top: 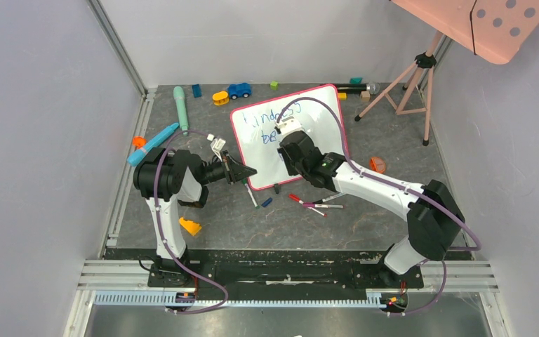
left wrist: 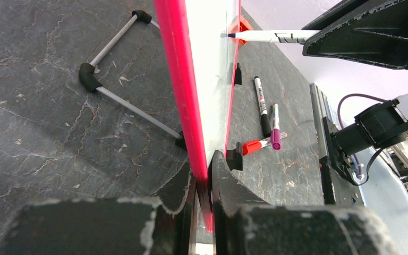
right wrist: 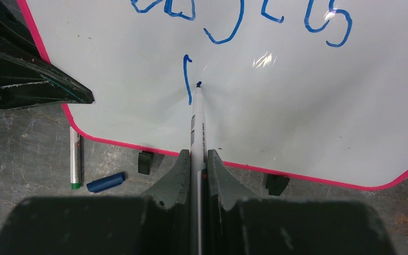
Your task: Write a sentence on the whiteboard
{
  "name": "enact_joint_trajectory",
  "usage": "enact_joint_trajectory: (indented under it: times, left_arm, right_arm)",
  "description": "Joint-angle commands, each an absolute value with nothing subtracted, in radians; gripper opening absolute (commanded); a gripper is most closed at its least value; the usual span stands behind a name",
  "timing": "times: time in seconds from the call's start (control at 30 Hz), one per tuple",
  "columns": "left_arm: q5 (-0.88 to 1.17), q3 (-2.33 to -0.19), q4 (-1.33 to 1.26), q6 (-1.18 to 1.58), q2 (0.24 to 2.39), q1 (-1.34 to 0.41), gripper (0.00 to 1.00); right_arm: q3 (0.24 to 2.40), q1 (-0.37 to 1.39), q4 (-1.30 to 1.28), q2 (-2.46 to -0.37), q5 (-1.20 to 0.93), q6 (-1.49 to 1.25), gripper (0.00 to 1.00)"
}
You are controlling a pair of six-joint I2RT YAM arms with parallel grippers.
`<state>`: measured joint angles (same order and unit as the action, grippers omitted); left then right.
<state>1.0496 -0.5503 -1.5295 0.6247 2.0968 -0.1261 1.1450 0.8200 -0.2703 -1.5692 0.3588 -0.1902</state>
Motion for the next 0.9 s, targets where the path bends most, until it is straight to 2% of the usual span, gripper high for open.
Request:
enact_joint_trajectory:
  times: [0.0,0.57,0.87]
  left_arm:
    - [0.913,-0.548,-1.557,0.475,2.142,-0.115,0.06]
    - [0.914,-0.547,-1.557,0.476,2.141,-0.115,0.06]
    - [0.914,-0.547,-1.557,0.475,2.142,-0.115,0.06]
  right_arm:
    - [1.178,0.815,-0.258,-1.578,0.378,-0.185,0.00]
    - [1.168,0.813,-0.265,-1.582,0.314,-0.184,0.00]
    - [1.163,0.811,-0.304,-1.576,0.363,-0.196,0.00]
